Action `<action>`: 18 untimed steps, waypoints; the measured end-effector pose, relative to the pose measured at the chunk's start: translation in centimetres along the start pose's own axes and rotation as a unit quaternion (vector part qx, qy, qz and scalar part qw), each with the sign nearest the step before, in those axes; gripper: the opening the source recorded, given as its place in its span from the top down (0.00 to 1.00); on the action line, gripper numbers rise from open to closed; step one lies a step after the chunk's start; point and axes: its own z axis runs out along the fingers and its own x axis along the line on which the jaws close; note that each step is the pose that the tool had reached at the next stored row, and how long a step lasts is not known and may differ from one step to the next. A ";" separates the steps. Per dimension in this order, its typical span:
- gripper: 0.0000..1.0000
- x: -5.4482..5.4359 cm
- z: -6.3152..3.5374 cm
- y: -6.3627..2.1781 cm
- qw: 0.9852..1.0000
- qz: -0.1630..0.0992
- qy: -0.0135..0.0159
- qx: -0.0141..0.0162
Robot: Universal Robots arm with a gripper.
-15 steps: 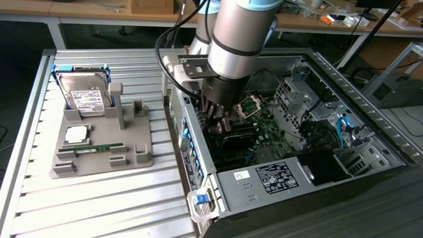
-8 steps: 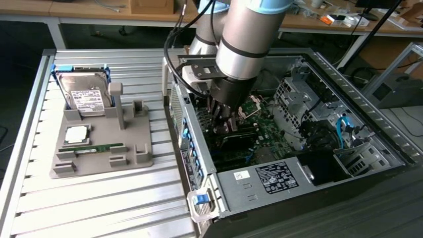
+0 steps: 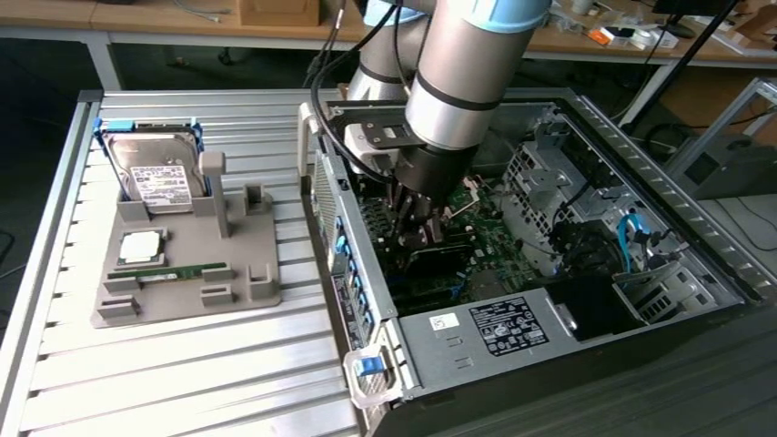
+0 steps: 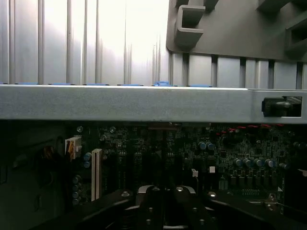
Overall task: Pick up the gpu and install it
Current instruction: 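Press down on the gpu until it lock into place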
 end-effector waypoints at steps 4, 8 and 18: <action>0.89 0.0 0.47 -0.03 1.000 0.000 0.000 0.000; 0.89 0.0 0.58 0.03 1.000 0.000 0.000 0.000; 0.89 0.2 0.96 0.18 1.000 0.000 0.000 0.000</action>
